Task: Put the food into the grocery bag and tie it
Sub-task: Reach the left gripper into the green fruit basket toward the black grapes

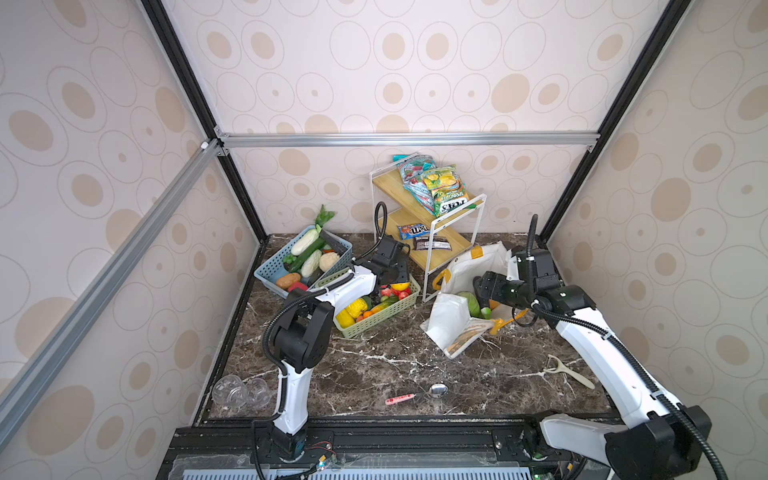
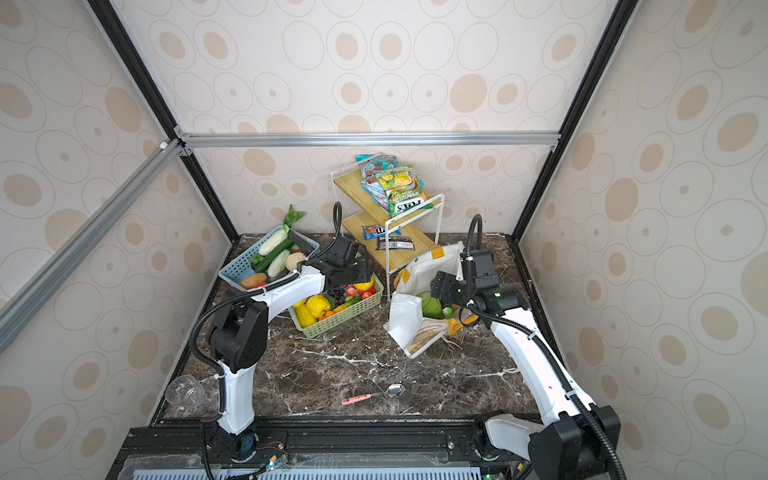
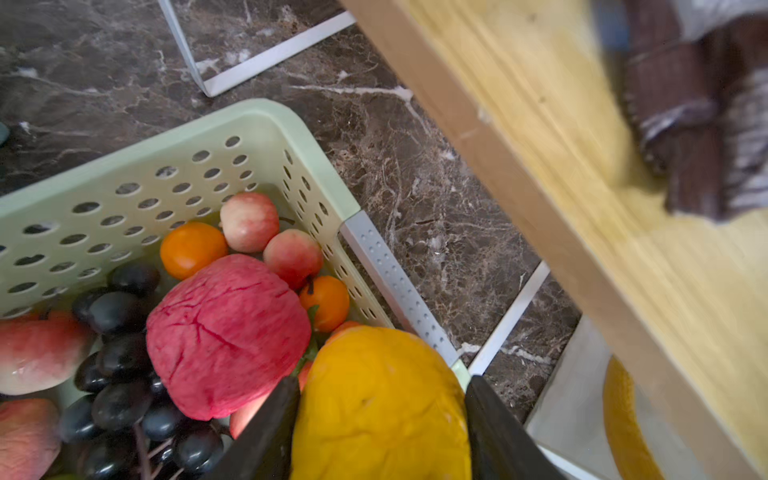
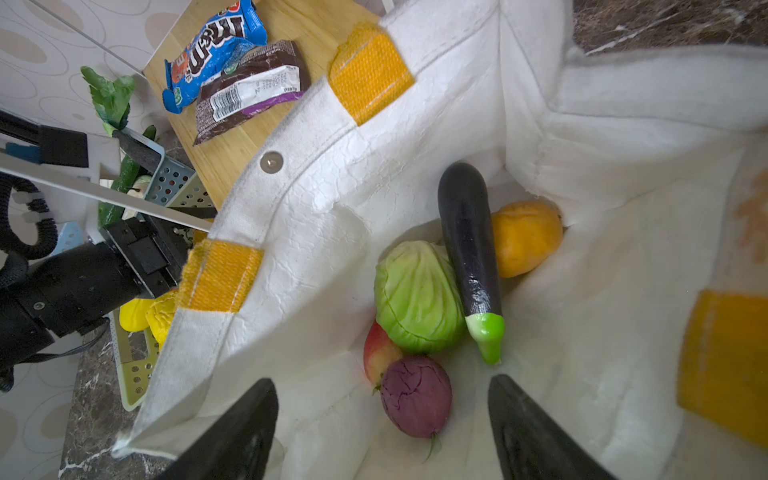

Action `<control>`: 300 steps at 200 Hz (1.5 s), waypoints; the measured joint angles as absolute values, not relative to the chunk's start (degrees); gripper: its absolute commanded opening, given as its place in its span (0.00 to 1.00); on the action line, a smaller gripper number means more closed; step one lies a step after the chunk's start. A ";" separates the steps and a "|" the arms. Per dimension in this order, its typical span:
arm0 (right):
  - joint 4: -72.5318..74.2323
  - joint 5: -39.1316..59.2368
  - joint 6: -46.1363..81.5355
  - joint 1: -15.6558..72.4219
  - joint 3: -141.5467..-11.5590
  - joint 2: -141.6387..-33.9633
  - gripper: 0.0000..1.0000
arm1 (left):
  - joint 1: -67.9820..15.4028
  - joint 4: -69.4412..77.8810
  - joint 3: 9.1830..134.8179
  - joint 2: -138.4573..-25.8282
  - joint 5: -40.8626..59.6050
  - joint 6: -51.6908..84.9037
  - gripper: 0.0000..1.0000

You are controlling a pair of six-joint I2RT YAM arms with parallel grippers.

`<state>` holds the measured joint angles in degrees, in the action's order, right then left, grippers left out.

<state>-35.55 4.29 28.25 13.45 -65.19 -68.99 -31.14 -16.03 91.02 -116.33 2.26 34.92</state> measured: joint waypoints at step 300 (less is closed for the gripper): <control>-35.55 3.86 29.10 15.38 -65.01 -69.17 0.83 | -22.20 -24.80 93.89 -118.87 -8.14 27.73 0.53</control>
<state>-35.55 3.86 29.10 15.38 -65.01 -69.17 -22.20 -24.80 93.89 -118.87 -8.14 27.73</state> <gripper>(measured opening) 0.825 0.548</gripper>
